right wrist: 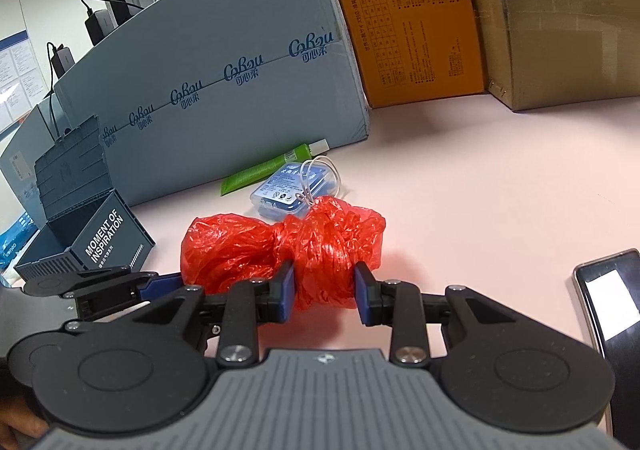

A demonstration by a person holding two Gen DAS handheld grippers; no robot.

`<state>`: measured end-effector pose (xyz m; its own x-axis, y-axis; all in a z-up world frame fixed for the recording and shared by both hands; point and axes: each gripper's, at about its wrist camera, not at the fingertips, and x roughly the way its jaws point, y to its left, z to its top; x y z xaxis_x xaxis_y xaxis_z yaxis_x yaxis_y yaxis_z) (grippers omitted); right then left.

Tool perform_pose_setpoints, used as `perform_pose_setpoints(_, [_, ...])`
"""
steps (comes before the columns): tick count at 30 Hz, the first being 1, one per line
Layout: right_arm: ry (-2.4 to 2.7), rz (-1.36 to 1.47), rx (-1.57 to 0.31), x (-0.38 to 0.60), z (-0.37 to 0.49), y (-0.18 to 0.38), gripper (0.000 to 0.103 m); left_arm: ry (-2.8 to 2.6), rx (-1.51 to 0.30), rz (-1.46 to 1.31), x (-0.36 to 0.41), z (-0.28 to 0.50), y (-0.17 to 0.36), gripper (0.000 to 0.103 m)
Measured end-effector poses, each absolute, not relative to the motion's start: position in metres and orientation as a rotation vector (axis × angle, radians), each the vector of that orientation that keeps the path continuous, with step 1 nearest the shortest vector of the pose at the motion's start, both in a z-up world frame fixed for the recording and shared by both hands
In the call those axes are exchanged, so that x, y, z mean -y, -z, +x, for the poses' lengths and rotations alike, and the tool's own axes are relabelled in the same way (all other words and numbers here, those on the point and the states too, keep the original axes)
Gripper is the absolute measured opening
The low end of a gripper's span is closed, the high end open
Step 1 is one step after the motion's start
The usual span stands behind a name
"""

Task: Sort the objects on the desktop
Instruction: 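Carry the red bag with both tools toward the dark blue storage box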

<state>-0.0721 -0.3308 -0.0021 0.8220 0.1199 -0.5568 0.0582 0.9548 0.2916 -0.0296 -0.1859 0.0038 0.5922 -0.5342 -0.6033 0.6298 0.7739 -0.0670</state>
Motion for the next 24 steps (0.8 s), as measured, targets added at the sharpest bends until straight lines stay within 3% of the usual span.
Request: perform_pose_setpoints(24, [-0.099, 0.263, -0.576, 0.276, -0.061, -0.017, 0.034, 0.612, -0.588, 0.133, 0.127, -0.031, -0.026, 0.039])
